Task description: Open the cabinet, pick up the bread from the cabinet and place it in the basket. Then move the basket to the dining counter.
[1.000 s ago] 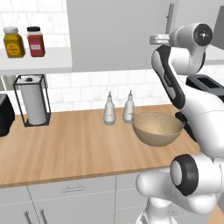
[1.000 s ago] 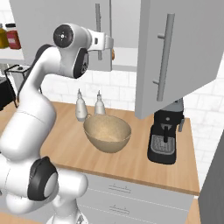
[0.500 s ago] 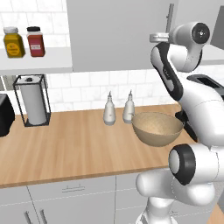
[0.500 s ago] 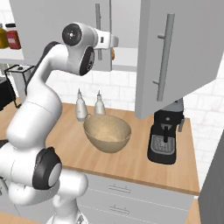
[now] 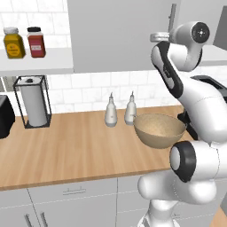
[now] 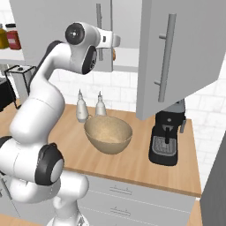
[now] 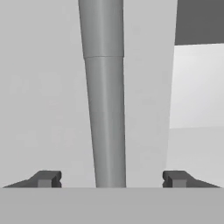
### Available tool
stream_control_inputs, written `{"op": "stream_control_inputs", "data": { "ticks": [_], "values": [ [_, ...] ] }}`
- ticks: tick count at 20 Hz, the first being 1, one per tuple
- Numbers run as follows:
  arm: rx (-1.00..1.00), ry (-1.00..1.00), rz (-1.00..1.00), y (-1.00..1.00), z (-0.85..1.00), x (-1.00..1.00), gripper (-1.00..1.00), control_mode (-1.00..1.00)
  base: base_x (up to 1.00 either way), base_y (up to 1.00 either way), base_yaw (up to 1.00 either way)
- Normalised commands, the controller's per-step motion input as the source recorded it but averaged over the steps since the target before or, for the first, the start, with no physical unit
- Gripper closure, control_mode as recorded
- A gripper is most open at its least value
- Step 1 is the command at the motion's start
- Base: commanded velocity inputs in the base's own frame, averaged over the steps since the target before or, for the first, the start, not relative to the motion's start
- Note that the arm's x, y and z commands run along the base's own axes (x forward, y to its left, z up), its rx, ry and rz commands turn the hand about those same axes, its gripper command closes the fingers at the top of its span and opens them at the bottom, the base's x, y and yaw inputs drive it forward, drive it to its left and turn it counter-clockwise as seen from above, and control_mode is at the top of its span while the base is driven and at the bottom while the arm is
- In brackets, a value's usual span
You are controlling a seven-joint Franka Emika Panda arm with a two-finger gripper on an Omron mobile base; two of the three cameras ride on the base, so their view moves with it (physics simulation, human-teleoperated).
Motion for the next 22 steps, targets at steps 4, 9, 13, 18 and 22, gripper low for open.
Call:
{"op": "stream_control_inputs", "data": {
  "ticks": [4, 9, 13, 18, 22],
  "values": [
    [0.0, 0.0, 0.0, 0.0, 0.0, 0.25, 1.0, -1.0, 0.0, 0.0, 0.0],
    [0.0, 0.0, 0.0, 0.0, 0.0, 0.19, 1.0, -1.0, 0.0, 0.0, 0.0],
    [0.0, 0.0, 0.0, 0.01, 0.0, 0.01, 1.0, -1.0, 0.0, 0.0, 0.0],
    [0.0, 0.0, 0.05, 0.51, 0.0, 0.0, 1.0, -1.0, 0.0, 0.0, 0.0],
    [0.0, 0.0, 0.09, 0.71, 0.0, 0.0, 1.0, -1.0, 0.0, 0.0, 0.0]
  ]
}}
